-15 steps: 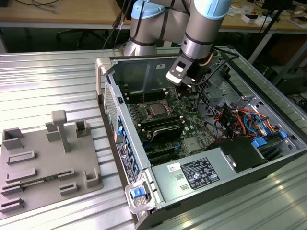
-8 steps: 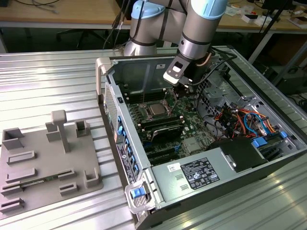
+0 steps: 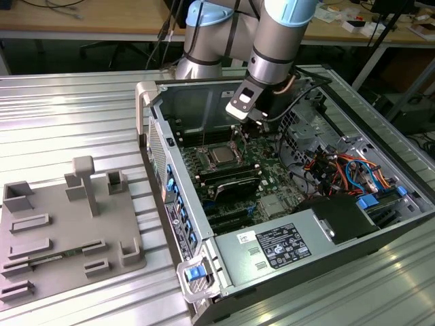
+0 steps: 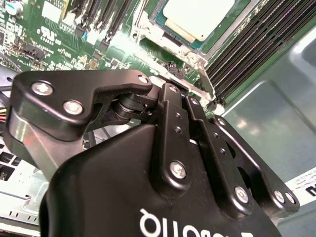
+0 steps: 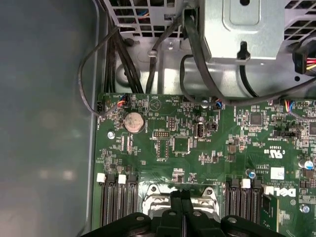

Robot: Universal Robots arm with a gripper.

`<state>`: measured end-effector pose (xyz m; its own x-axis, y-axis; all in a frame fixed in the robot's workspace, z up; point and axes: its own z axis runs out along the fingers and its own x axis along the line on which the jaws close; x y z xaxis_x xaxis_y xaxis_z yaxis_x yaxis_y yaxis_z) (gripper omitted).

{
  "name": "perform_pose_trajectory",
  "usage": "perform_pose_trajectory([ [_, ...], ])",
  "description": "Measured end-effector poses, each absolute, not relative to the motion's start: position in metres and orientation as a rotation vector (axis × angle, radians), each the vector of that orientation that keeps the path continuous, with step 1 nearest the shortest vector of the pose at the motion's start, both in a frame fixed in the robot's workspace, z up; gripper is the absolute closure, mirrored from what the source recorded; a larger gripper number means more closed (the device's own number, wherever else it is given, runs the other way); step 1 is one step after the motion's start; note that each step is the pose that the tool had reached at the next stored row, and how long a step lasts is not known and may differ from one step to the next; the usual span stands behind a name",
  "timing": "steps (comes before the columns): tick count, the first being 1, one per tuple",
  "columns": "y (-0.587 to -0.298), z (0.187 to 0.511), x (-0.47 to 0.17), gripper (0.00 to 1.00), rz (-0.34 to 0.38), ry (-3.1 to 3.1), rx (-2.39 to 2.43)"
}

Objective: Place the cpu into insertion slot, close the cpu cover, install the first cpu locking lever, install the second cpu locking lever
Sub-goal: 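Close the cpu cover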

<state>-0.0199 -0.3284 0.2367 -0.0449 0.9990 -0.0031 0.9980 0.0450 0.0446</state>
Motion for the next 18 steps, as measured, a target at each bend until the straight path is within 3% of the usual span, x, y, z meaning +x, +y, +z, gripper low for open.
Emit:
perform_pose_trajectory([
  [18,-0.328,0.236,-0.046,0.89,0.049,2.246,2.147],
])
